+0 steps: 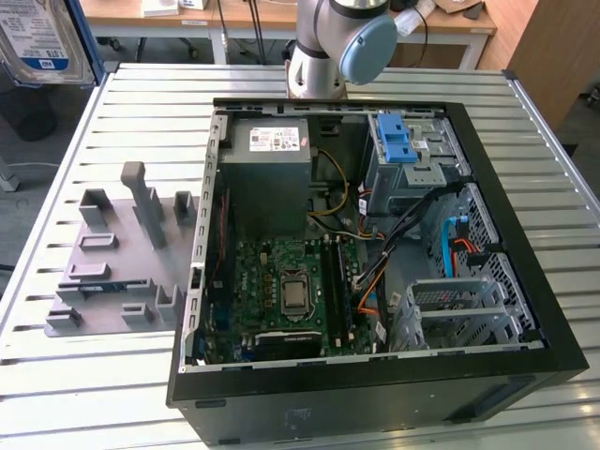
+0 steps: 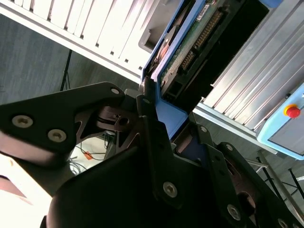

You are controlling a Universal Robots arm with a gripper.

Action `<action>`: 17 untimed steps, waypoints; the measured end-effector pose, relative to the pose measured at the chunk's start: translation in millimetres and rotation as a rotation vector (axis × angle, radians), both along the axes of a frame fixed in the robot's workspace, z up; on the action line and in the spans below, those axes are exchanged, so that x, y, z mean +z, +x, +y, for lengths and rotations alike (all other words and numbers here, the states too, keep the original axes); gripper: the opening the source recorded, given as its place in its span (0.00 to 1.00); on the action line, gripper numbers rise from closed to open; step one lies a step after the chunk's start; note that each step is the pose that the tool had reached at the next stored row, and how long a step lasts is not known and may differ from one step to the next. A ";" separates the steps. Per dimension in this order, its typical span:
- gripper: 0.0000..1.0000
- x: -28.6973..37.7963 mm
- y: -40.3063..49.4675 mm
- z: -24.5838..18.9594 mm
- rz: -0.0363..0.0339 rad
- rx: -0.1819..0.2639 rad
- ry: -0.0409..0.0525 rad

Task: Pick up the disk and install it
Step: 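Pick up the disk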

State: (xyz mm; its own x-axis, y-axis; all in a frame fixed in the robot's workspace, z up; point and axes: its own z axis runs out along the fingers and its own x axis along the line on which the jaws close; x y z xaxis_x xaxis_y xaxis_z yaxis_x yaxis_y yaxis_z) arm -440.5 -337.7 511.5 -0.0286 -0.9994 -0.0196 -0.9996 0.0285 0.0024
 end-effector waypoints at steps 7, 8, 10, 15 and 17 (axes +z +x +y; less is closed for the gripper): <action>0.36 0.0 6.6 0.0 0.0001 0.000 0.0001; 0.36 0.0 7.5 0.0 0.0001 0.000 0.0000; 0.36 0.0 9.3 0.0 0.0002 0.000 0.0000; 0.36 0.0 10.7 -5.5 0.0003 0.000 0.0000; 0.36 0.1 10.9 -9.6 0.0003 0.000 0.0000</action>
